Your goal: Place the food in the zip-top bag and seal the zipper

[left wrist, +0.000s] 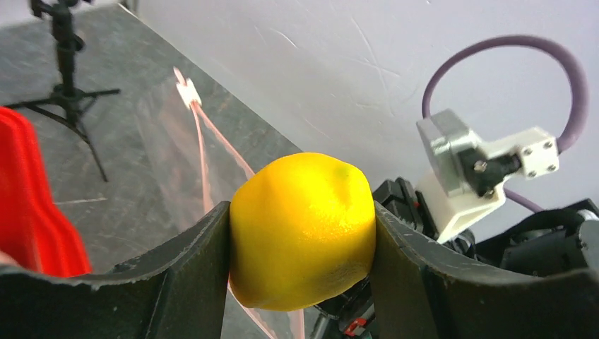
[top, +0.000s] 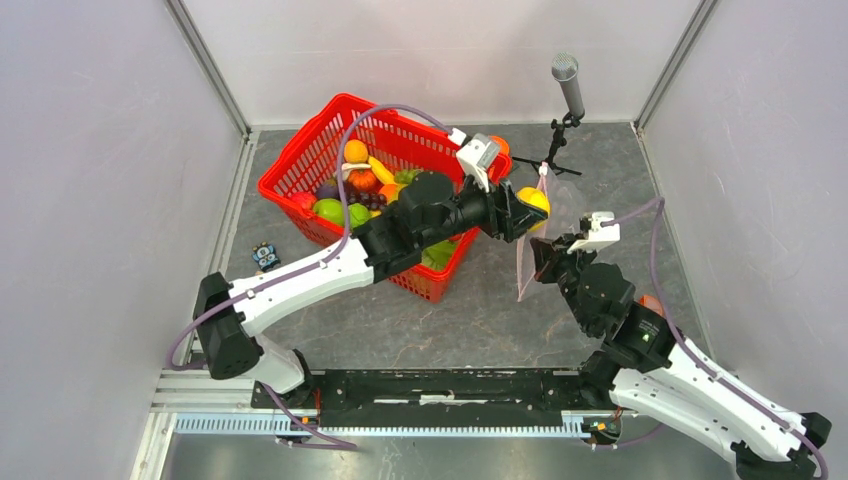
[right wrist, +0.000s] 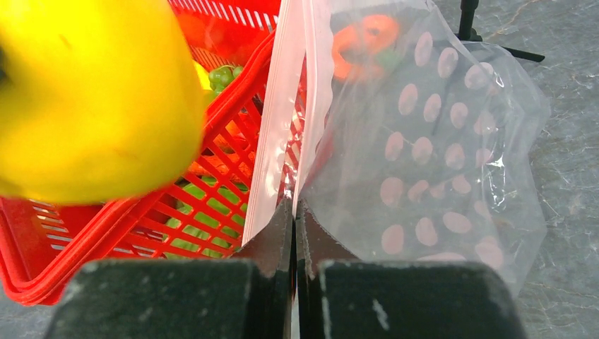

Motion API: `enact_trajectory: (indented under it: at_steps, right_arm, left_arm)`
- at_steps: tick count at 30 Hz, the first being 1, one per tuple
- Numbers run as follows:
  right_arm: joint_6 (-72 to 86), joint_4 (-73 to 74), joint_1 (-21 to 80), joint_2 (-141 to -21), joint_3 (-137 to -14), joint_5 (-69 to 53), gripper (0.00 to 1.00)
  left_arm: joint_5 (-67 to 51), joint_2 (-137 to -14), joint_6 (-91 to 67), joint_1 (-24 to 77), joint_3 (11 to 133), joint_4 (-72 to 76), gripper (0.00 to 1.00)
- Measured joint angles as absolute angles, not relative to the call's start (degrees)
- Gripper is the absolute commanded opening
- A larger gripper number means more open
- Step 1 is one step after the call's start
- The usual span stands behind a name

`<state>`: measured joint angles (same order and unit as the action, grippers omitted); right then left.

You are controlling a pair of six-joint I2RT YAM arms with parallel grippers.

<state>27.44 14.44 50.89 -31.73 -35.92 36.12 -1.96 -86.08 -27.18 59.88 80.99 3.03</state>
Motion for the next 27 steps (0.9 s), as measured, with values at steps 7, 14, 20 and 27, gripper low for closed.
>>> enact_trajectory:
  at_steps: [7, 14, 20, 27]
  right_arm:
    - [28.4, 14.1, 50.9, -29.9, -35.7, 36.3, 0.00]
    - [28.4, 14.1, 50.9, -26.9, -35.7, 36.0, 0.00]
    - [27.6, 14.6, 50.9, -25.5, -35.7, 35.3, 0.00]
    - [25.1, 13.8, 50.9, -25.6, -35.7, 32.3, 0.00]
  left_arm:
    - [-8.2, -88.1, -33.9, 58.9, 71.6, 15.9, 0.34]
    - [-11.7, -90.3, -38.7, 56.4, 69.5, 24.5, 0.35]
    - [-12.1, -91.7, -39.6, 56.3, 69.6, 26.5, 0.35]
    - [-8.2, -91.9, -37.0, 56.5, 71.8, 19.2, 0.36]
